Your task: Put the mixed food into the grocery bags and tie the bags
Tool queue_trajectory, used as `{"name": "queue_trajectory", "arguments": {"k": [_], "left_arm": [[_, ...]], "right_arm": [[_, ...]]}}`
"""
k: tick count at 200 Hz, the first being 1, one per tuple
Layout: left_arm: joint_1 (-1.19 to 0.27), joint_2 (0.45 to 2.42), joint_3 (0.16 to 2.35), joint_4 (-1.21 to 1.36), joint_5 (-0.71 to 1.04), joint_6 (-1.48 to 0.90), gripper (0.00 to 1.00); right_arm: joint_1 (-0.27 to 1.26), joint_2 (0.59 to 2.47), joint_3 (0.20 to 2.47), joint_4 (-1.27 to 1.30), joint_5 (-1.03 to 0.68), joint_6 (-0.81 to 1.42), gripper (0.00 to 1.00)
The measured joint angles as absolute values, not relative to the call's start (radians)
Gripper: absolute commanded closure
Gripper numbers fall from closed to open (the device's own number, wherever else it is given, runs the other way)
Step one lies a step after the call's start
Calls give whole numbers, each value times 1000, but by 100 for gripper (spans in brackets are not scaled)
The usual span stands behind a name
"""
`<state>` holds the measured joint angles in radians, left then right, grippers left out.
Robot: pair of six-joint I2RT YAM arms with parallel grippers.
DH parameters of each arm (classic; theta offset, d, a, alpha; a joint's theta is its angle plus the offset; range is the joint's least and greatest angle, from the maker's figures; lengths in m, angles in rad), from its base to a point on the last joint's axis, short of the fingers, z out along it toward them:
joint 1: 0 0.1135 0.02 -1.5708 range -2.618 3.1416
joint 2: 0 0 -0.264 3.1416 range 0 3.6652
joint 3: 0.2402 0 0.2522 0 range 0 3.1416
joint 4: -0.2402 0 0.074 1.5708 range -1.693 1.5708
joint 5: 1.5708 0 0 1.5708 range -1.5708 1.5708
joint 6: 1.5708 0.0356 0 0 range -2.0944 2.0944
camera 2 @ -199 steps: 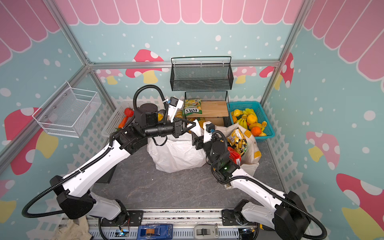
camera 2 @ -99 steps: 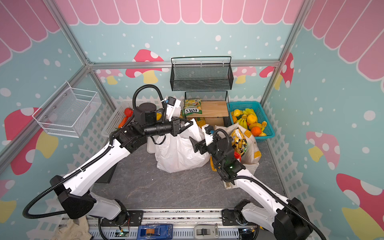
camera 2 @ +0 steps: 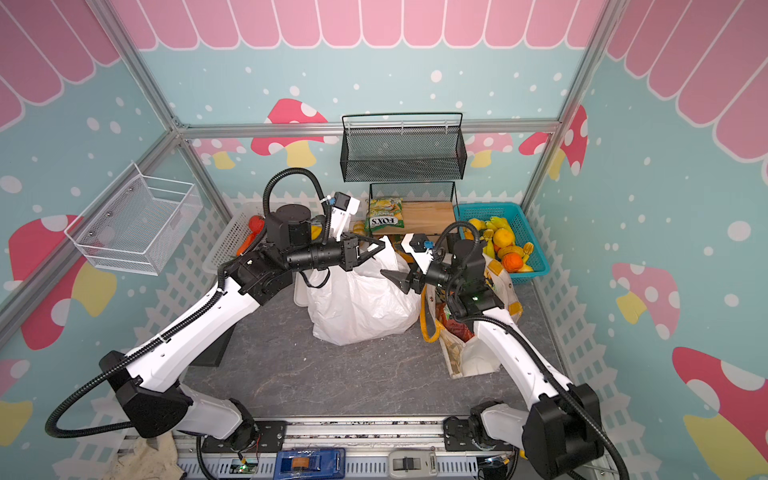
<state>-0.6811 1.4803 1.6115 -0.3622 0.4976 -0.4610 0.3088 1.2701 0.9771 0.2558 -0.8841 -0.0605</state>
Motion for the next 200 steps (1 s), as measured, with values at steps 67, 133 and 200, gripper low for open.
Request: {"name": "queue_trajectory", "arguments": {"k": [67, 133, 200], "left_arm": [[-680, 1480, 1612, -361, 503, -461, 100], [-672, 1480, 1612, -361, 509, -461, 100], [-672, 1480, 1612, -362, 509, -461, 100]], "right_arm": [[284, 1378, 991, 284, -1116, -60, 77], [276, 1370, 979, 323, -1160, -34, 59], [254, 1349, 971, 374, -1195, -2, 93]]}}
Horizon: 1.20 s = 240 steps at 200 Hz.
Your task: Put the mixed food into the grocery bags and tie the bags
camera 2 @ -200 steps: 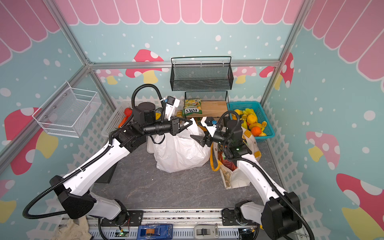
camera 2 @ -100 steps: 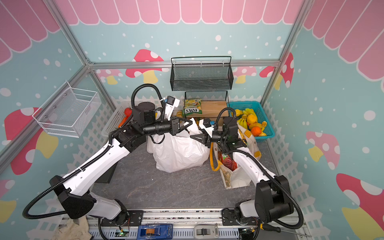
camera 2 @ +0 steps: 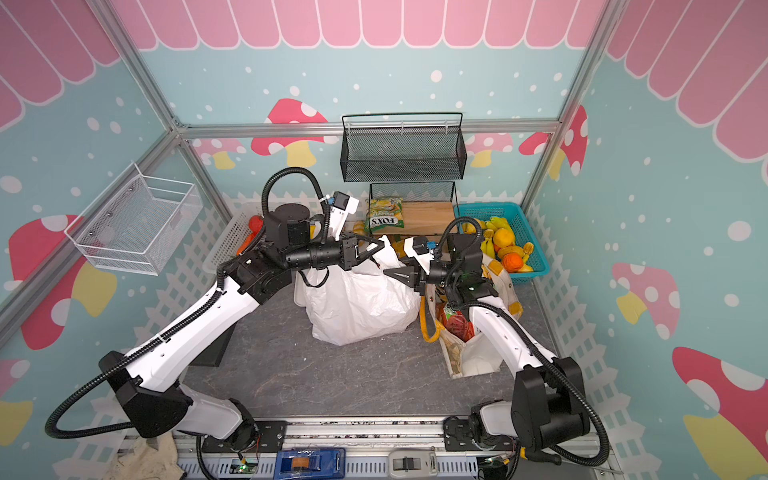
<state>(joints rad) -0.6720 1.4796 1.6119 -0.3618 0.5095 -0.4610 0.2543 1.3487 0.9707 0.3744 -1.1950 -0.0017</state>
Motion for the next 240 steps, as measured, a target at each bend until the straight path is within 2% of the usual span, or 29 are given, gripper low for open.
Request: {"name": "queue_trajectory", "arguments": {"k": [7, 25, 43, 74, 89, 113, 131, 154, 200, 218, 240], "left_arm": [[-671, 1480, 1612, -362, 509, -461, 100], [-668, 1480, 1612, -363, 508, -456, 71], [-655, 1460, 1596, -359, 501, -432, 52], [-599, 1282, 1427, -347, 429, -338, 30], [-548, 1154, 1306, -318, 380, -301, 23], [-412, 986, 1112, -223, 324, -262, 17], [-324, 961, 1017, -139, 319, -248, 14], [-301, 1038, 968, -60, 354, -196, 11], [-302, 1234, 1011, 22, 451, -105, 6], [-303, 1287, 1038, 60, 474, -81, 9], [-306, 1349, 1073, 104, 500, -47, 25]], "right_arm": [[254, 1349, 966, 383, -1196, 6, 96], [252, 1349, 955, 406, -1190, 33, 100], [239, 1349, 934, 440, -1177, 73, 100], [218, 1349, 903, 472, -1153, 134, 100], [216, 1349, 902, 478, -1141, 155, 100], [215, 1349, 902, 492, -1133, 179, 100], [214, 1349, 902, 502, -1130, 196, 100], [209, 1354, 902, 510, -1124, 208, 100], [200, 1359, 902, 517, -1116, 216, 100], [198, 1361, 902, 518, -1116, 216, 100], [196, 1370, 902, 520, -1115, 217, 100]]}}
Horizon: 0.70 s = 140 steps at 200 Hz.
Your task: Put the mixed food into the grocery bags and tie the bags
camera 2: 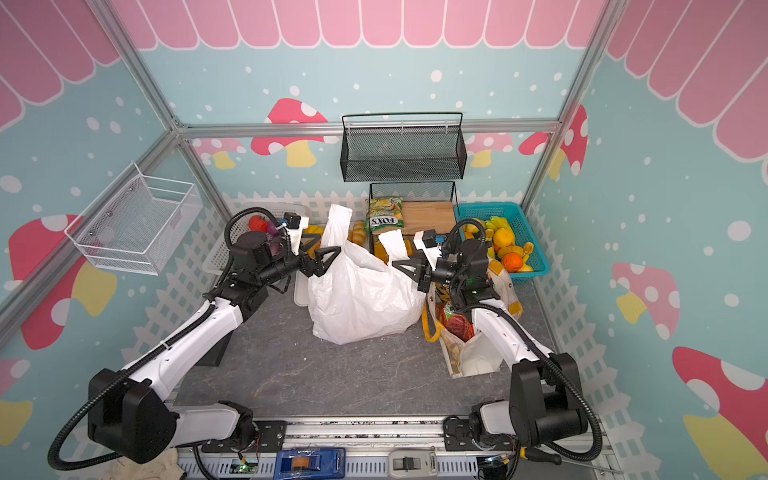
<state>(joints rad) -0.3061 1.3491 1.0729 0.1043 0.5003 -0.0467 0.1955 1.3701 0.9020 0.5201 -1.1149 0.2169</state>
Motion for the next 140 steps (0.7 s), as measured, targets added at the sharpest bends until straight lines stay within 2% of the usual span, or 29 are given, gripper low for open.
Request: {"name": "queue_trajectory", "arguments": {"k": [45, 72, 112, 140], "left_arm": [[-310, 1419, 1120, 122, 598, 49, 68], [-316, 1413, 1143, 70, 674, 146, 77], [-393, 1385, 1226, -199, 719, 406, 93], [-476, 1396, 1327, -402, 719, 572, 96]], "right_arm": [[194, 1375, 904, 515, -1102, 235, 100], [190, 1383, 939, 459, -1050, 252, 100], [189, 1409, 1010, 372, -958, 289, 100], [190, 1455, 1053, 340, -973, 272, 100]]}}
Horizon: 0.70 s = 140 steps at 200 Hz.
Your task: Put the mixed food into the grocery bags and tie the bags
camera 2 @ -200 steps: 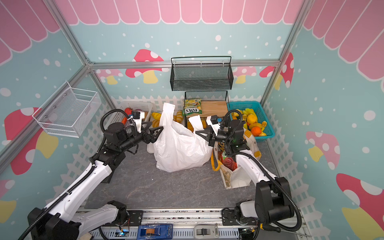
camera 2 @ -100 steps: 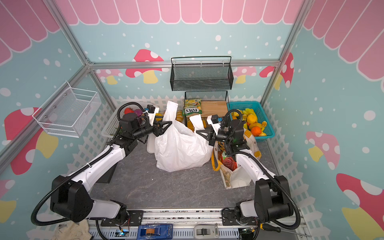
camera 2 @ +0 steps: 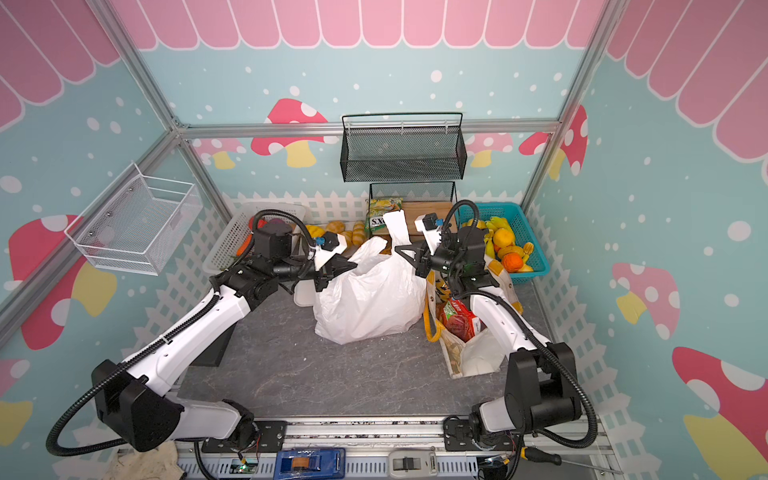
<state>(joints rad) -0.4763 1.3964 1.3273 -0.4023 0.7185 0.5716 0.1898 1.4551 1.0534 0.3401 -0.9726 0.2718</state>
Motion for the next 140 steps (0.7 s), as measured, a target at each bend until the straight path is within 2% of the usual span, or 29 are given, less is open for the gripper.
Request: {"name": "queue_trajectory", "arguments": {"k": [53, 103, 140], "left_arm": [[-524, 1510, 1537, -659, 657, 734, 100], [-526, 1634, 1674, -784, 592, 756, 100], [-533, 1672, 1733, -823, 575, 747, 100]], "right_arm": [[190, 1485, 1075, 243, -1077, 118, 99], [190, 1483, 1074, 225, -1127, 25, 91], [190, 1474, 1052, 249, -1135, 15, 80]]}}
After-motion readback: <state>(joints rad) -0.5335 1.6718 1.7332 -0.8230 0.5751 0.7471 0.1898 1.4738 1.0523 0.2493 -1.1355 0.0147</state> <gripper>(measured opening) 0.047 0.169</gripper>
